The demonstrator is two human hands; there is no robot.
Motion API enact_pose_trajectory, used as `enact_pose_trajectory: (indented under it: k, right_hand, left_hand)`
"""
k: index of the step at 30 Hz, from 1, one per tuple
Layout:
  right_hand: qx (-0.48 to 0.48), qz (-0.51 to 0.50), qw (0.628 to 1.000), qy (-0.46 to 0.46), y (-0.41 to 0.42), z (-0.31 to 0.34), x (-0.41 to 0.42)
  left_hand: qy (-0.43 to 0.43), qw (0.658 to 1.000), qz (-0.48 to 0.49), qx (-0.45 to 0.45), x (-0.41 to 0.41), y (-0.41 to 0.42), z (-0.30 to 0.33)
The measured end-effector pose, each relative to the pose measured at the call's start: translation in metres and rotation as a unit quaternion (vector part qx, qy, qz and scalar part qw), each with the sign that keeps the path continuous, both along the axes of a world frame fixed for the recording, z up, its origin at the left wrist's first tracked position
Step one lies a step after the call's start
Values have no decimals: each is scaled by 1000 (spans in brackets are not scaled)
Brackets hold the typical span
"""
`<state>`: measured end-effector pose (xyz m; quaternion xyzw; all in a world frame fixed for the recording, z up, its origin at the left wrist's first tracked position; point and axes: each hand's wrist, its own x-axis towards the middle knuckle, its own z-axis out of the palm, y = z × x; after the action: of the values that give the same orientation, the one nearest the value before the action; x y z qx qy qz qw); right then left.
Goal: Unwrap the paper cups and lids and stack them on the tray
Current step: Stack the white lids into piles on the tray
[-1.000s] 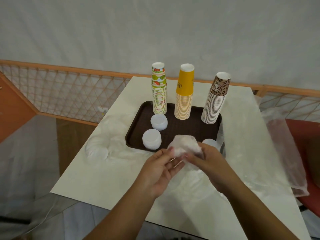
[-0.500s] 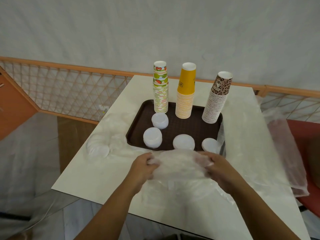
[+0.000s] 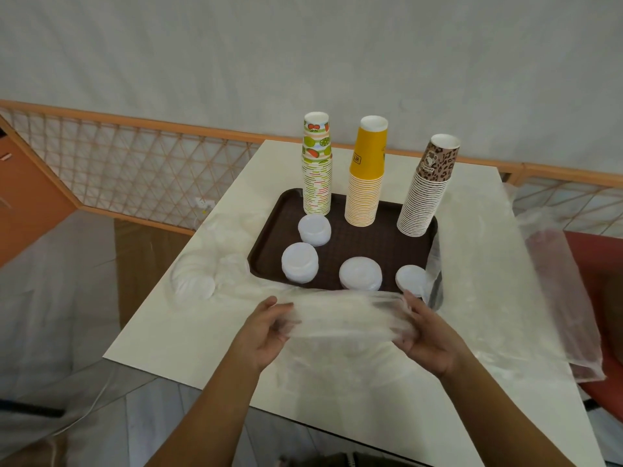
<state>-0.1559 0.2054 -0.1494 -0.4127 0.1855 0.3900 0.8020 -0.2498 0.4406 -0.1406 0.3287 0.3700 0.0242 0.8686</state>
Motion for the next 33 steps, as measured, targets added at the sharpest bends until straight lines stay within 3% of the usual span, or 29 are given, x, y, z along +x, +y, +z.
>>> enact_pose_trajectory:
  k: [2,4,6,8,10,12,15,18,21,25,27,33]
  right_hand:
    - [-132,96,978,-127,0,4,-4]
    - [-257,189,912,-259,3,5,-12]
    - [-310,171,891,-286,9,5,-16]
    - [-266,130,930,-219,14,5,-17]
    - [-117,39,991,-47,15,0,-13]
    - [-40,-21,997,66,16,-4,-11]
    - [-58,-47,993,90,23,-14,-9]
    - [-193,-35,981,-13,26,-28,-4]
    - [-329,30,928,-174,35,-41,-1]
    - [-519,93,764,-372,48,-54,3]
    - [-558,118,710,-413,52,-59,3]
    - [-609,147,643,-439,58,-70,7]
  left_hand:
    - [-16,995,-48,90,-2,2,-8]
    - [0,974,-114,195,-3,-2,-13]
    - [38,946,-136,293,-3,-6,-17]
    - [58,918,-125,371,-2,-8,-20]
    - [58,908,-109,400,-1,-10,-23]
    - [67,915,-99,385,3,-14,-23]
    - [83,939,-80,324,10,-18,-31]
    - [112,936,-63,327,15,-15,-42]
    - [127,902,-75,405,20,-14,-47]
    - [127,843,-105,513,23,-13,-54]
    - [122,813,-119,556,24,-13,-57]
    - [118,777,-159,597,29,-11,-68]
